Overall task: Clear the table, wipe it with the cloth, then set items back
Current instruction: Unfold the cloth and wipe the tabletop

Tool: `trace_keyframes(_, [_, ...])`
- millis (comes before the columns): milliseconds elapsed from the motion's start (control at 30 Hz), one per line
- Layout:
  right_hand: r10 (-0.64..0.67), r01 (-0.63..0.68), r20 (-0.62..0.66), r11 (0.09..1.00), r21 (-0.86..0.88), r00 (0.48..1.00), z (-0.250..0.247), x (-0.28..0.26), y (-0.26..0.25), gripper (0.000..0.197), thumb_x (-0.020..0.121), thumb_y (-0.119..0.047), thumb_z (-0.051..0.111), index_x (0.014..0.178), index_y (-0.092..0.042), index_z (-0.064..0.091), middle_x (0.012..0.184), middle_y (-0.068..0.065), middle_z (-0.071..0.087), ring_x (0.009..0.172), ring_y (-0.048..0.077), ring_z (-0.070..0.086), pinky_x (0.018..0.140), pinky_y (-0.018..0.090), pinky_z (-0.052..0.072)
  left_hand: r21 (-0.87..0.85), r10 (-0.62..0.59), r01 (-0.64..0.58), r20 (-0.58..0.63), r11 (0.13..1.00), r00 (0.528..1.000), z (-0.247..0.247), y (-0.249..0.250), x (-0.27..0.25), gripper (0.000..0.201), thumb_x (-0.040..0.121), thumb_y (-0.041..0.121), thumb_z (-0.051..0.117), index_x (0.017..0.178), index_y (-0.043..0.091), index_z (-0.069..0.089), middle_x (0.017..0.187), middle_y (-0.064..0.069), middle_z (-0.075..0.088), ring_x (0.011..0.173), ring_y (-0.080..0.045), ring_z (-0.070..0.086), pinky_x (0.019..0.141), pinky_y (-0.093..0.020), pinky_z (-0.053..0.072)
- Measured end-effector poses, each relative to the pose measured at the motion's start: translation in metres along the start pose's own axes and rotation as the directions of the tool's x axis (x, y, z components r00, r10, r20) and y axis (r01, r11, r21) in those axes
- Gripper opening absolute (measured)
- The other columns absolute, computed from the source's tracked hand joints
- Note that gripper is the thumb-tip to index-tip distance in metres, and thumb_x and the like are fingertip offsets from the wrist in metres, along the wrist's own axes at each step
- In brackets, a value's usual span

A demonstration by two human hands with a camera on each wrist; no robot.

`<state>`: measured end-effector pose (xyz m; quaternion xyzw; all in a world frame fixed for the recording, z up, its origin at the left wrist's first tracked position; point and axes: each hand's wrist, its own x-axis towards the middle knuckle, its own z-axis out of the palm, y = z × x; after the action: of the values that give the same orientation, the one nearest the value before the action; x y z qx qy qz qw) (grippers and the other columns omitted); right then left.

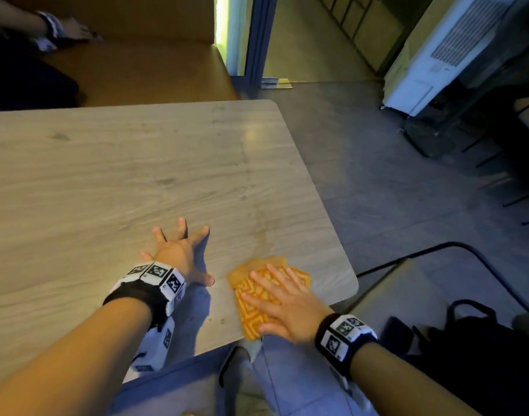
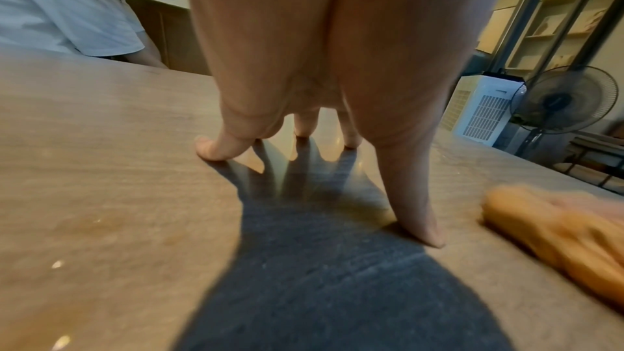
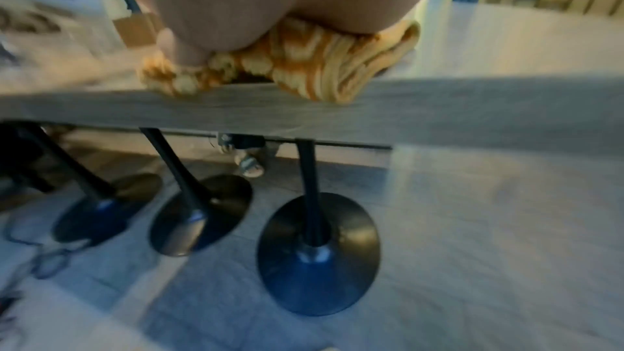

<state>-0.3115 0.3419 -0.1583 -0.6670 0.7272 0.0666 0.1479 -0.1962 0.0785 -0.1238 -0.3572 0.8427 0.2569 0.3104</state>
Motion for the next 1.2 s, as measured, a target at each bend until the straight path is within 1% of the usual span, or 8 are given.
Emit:
trace_keyframes(167, [0.708, -0.690, 0.051, 0.667, 0.283, 0.705, -0.026, 0.066, 0.034, 0.063, 0.096, -0.065, 0.014, 0.151, -0.045, -0.008, 0.160, -0.002, -0.024, 0.146, 0.034, -0.021, 0.116, 0.057, -0.012, -0.009, 0.002, -0.002, 0.006, 1.000, 1.000, -0.001, 0.000, 0.000, 0.114, 0.066, 0.055, 0.082, 0.149, 0.053, 0.004, 0.160, 0.008, -0.023, 0.144, -0.044, -0.022, 0.105, -0.077, 0.015])
trace_keyframes(300, [0.132, -0.132, 0.006, 0.981, 0.145, 0.991, -0.017, 0.047, 0.009, 0.064, 0.095, -0.065, 0.022, 0.153, -0.042, 0.006, 0.162, 0.003, -0.009, 0.147, 0.044, -0.002, 0.114, 0.066, 0.004, -0.007, 0.005, -0.005, -0.013, 1.000, 1.000, 0.000, 0.000, -0.002, 0.114, 0.067, 0.058, 0.080, 0.149, 0.053, 0.002, 0.160, 0.007, -0.023, 0.143, -0.045, -0.021, 0.106, -0.075, 0.015])
trace_keyframes(367, [-0.101, 0.101, 0.040, 0.995, 0.008, 0.994, -0.016, 0.037, 0.036, 0.064, 0.095, -0.067, 0.025, 0.152, -0.042, 0.013, 0.162, 0.003, 0.013, 0.145, 0.042, 0.017, 0.109, 0.068, 0.020, -0.002, 0.012, -0.012, -0.028, 1.000, 1.000, 0.001, -0.001, -0.004, 0.114, 0.068, 0.059, 0.078, 0.149, 0.053, -0.001, 0.160, 0.006, -0.024, 0.143, -0.046, -0.021, 0.107, -0.075, 0.016])
trace_keyframes(533, [0.645, -0.630, 0.057, 0.719, 0.295, 0.762, -0.047, 0.117, 0.074, 0.061, 0.097, -0.063, 0.019, 0.151, -0.046, -0.007, 0.160, -0.001, -0.025, 0.146, 0.035, -0.021, 0.115, 0.061, -0.008, 0.085, 0.013, -0.011, -0.024, 0.996, 1.000, 0.001, -0.004, 0.002, 0.109, 0.069, 0.064, 0.072, 0.148, 0.052, -0.002, 0.161, 0.004, -0.018, 0.143, -0.049, -0.006, 0.108, -0.066, 0.028])
trace_keyframes(733, [-0.117, 0.117, 0.022, 0.993, 0.021, 0.993, -0.040, 0.107, 0.074, 0.063, 0.093, -0.068, 0.026, 0.151, -0.044, 0.018, 0.163, 0.002, 0.006, 0.146, 0.041, 0.006, 0.111, 0.068, 0.012, 0.138, 0.077, -0.044, -0.239, 0.989, 0.968, -0.048, -0.028, 0.036, 0.095, 0.071, 0.059, 0.072, 0.148, 0.041, 0.019, 0.149, 0.000, 0.031, 0.128, -0.032, 0.040, 0.099, -0.045, 0.046])
trace_keyframes(900, [0.583, -0.576, 0.058, 0.773, 0.267, 0.810, -0.066, 0.180, 0.101, 0.061, 0.096, -0.065, 0.020, 0.151, -0.048, -0.001, 0.161, -0.002, -0.023, 0.147, 0.036, -0.019, 0.115, 0.062, -0.006, 0.100, -0.009, 0.030, -0.204, 0.995, 0.979, -0.093, -0.044, 0.078, 0.116, 0.063, 0.064, 0.079, 0.150, 0.044, 0.005, 0.161, -0.003, 0.003, 0.142, -0.043, 0.016, 0.107, -0.059, 0.035])
trace_keyframes(1100, [-0.238, 0.238, 0.012, 0.971, -0.011, 0.971, -0.059, 0.170, 0.107, 0.067, 0.090, -0.066, 0.031, 0.151, -0.041, 0.021, 0.162, 0.003, 0.008, 0.145, 0.044, 0.015, 0.108, 0.069, 0.009, 0.137, -0.067, 0.081, -0.102, 0.987, 0.993, -0.129, -0.058, 0.107, 0.134, 0.048, 0.078, 0.075, 0.148, 0.049, -0.008, 0.162, -0.008, -0.011, 0.142, -0.049, 0.014, 0.110, -0.064, 0.023])
trace_keyframes(1200, [0.334, -0.319, -0.094, 0.937, 0.145, 0.938, -0.079, 0.215, 0.140, 0.068, 0.090, -0.070, 0.019, 0.151, -0.046, 0.002, 0.162, -0.002, -0.009, 0.149, 0.038, 0.000, 0.115, 0.065, 0.007, 0.116, -0.066, 0.073, -0.062, 0.991, 0.996, -0.131, -0.061, 0.110, 0.138, 0.044, 0.078, 0.077, 0.148, 0.049, -0.009, 0.161, -0.010, -0.013, 0.143, -0.050, 0.010, 0.112, -0.064, 0.016])
